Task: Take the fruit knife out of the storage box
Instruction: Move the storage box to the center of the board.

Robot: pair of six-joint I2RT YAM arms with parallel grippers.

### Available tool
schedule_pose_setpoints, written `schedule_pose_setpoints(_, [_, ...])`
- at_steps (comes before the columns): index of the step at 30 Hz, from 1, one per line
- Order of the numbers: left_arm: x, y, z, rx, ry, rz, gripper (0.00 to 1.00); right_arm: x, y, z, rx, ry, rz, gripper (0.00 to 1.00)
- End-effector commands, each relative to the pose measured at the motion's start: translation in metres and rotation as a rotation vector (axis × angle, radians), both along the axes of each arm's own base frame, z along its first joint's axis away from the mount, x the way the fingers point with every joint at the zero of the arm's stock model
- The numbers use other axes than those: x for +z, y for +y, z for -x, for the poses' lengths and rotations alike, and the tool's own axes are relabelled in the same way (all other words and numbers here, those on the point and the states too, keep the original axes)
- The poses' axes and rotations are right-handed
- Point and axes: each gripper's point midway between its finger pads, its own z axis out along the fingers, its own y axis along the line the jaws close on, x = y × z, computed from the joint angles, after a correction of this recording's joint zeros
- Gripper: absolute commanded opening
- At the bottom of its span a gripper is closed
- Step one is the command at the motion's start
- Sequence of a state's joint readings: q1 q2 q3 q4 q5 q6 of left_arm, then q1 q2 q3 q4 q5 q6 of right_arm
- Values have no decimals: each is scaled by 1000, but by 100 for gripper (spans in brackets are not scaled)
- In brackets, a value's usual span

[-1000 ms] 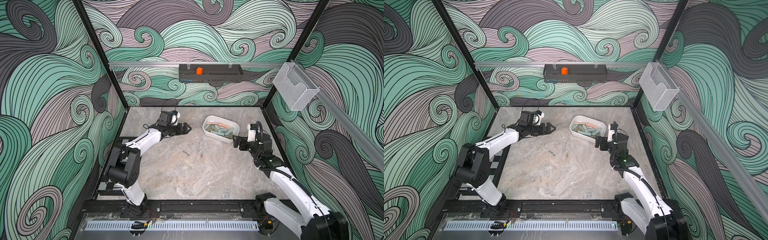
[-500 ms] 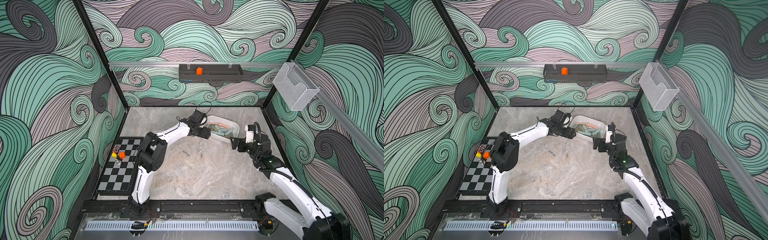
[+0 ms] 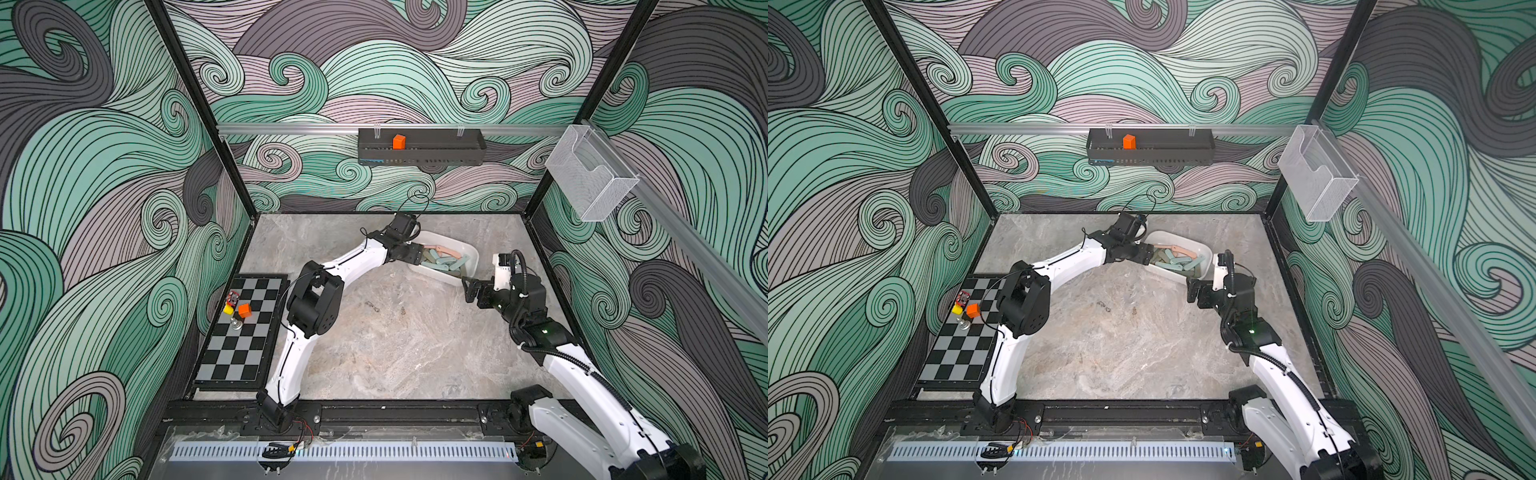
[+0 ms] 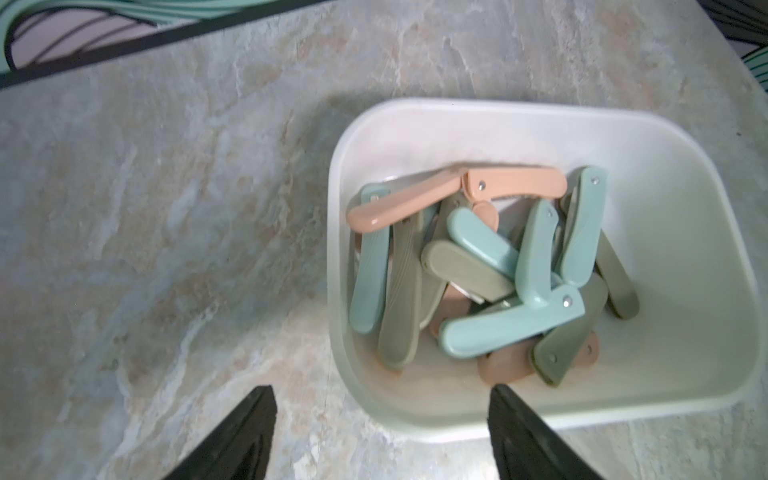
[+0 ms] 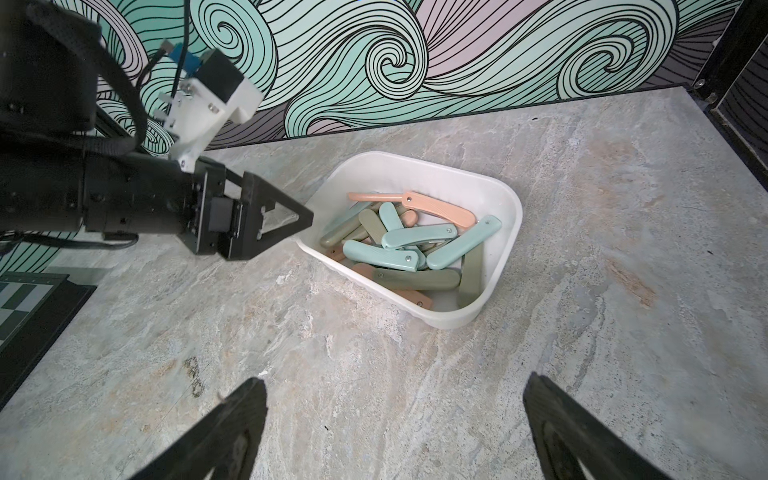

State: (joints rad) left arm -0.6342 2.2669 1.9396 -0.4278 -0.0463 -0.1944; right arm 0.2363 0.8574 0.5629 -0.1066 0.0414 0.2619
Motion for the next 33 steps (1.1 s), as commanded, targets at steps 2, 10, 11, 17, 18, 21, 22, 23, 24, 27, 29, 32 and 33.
schedule_pose_setpoints(2, [-15, 10, -16, 46, 7, -63, 71, -1, 4, 7, 13, -5, -33, 98])
schedule_pose_setpoints(10, [-28, 21, -34, 71, 62, -35, 41, 1, 2, 13, 17, -24, -25, 98])
schedule_pose_setpoints(11, [-31, 21, -34, 70, 71, -39, 39, 0, 2, 12, 16, -22, -24, 98])
schedule_pose_setpoints(17, [-41, 21, -30, 36, 100, -52, 35, 1, 3, 11, 22, -21, -28, 98])
schedule_pose_setpoints(18, [-40, 21, -31, 32, 99, -51, 35, 1, 3, 11, 22, -20, -29, 98])
schedule_pose_setpoints(21, [-40, 19, -30, 13, 115, -60, 35, 1, 4, 10, 23, -20, -31, 98])
schedule_pose_setpoints(22, [-41, 19, -28, 7, 125, -66, 35, 2, 4, 10, 24, -21, -33, 98])
schedule_pose_setpoints(23, [-42, 18, -27, -1, 132, -68, 35, 2, 4, 10, 22, -22, -33, 98])
schedule_pose_setpoints(24, [-41, 18, -26, -8, 137, -70, 34, 2, 4, 10, 22, -22, -33, 98])
schedule_pose_setpoints(27, [-44, 20, -20, -24, 163, -89, 30, 4, 4, 10, 24, -25, -34, 98])
schedule_pose_setpoints(29, [-47, 21, -15, -33, 185, -96, 24, 7, 4, 9, 21, -30, -36, 98])
schedule_pose_setpoints(32, [-54, 25, -8, -39, 225, -118, 21, 10, 5, 10, 24, -35, -42, 98])
schedule_pose_setpoints(33, [-59, 26, -4, -42, 246, -124, 17, 12, 5, 10, 24, -37, -42, 98])
